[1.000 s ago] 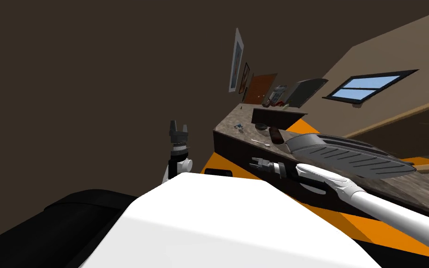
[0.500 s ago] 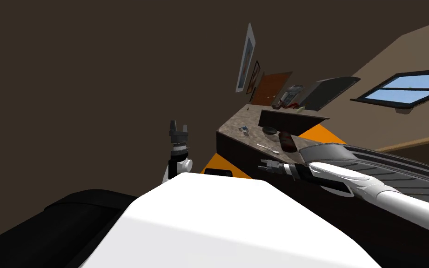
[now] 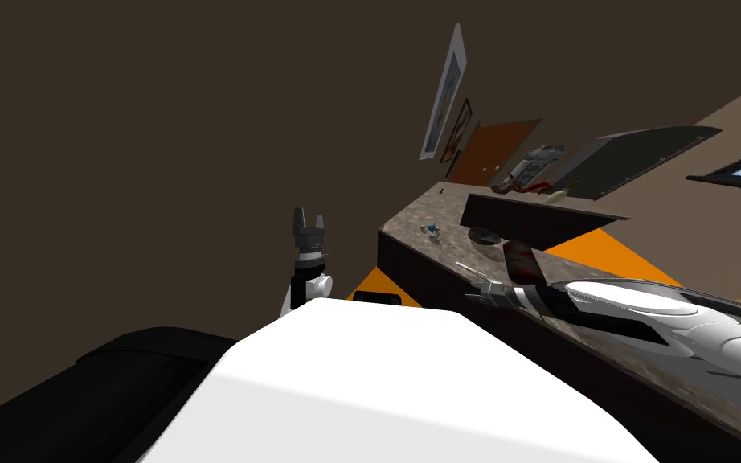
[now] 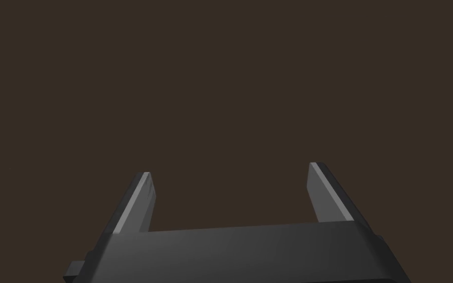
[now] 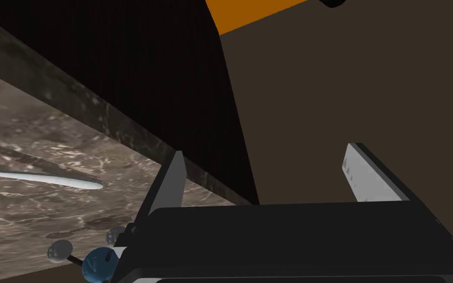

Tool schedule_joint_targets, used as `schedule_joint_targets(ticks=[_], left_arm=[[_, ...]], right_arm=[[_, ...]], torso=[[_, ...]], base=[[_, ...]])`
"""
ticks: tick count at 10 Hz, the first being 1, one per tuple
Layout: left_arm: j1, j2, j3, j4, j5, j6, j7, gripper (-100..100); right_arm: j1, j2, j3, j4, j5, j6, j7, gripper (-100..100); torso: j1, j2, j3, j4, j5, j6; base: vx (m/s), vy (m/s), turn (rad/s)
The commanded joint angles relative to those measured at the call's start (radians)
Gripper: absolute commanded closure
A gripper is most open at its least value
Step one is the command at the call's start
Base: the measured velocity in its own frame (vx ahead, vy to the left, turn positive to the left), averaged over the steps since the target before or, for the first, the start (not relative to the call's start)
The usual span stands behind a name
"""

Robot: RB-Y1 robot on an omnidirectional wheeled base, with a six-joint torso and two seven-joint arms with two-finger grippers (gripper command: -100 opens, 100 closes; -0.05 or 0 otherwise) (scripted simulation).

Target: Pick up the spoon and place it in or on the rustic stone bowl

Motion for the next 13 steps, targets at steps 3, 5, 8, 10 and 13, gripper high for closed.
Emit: schedule_joint_targets(ticks=[3,5,8,10,13], left_arm=[[0.000,0.000,0.000,0.000,0.000,0.000,0.000,0],[0.000,0.000,0.000,0.000,0.000,0.000,0.000,0],[0.000,0.000,0.000,0.000,0.000,0.000,0.000,0],[0.000,0.000,0.000,0.000,0.000,0.000,0.000,0],[0.000,0.000,0.000,0.000,0.000,0.000,0.000,0]], right_arm=[[0.002,-0.084,0.046,0.070,0.059,-0.005,-0.062,-100],[0.013,-0.103,0.069,0.098,0.082,-0.009,-0.087,-100],[0.010,-0.092,0.092,0.125,0.115,-0.021,-0.115,-100],[0.017,-0.061,0.095,0.143,0.122,-0.007,-0.106,-100],[0.008,-0.052,0.097,0.149,0.132,-0.008,-0.112,100]], torso=[[-0.003,-0.004,-0.002,-0.001,-0.001,0.000],[-0.004,-0.005,-0.003,-0.001,-0.001,0.000],[-0.001,-0.001,-0.001,0.000,-0.001,0.001],[0.004,0.004,0.002,0.001,0.000,0.001],[0.006,0.005,0.003,0.001,0.001,0.001]], base=[[0.135,-0.103,0.299],[0.135,-0.113,0.215],[0.073,-0.072,0.129],[0.008,-0.004,0.031],[0.003,0.003,0.021]])
